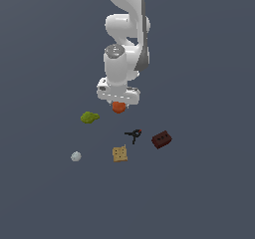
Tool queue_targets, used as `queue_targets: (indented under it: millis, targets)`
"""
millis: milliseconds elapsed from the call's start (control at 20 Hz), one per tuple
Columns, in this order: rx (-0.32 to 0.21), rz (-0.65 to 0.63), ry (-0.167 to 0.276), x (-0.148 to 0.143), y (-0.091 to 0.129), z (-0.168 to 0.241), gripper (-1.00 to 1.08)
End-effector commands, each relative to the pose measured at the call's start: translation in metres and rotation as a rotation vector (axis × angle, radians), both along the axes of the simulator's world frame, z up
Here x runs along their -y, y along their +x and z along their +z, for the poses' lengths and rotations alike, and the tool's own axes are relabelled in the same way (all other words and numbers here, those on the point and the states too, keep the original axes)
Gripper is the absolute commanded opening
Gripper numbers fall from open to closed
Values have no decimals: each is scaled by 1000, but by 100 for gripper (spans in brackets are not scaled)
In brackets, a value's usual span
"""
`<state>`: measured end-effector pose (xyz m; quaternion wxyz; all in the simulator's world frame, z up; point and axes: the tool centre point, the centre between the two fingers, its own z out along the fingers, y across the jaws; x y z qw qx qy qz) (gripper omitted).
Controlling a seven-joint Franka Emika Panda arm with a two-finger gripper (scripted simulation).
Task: Pick up a designated object from a clutter of objects.
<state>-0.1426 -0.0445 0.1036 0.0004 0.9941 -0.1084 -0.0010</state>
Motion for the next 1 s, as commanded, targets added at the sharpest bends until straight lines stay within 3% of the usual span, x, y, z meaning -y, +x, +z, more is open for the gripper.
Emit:
queue_targets:
  millis: [0,950]
  targets:
    - [2,0,-1,-5,1,18,-100]
    - [2,0,-2,-49,10,171,-100]
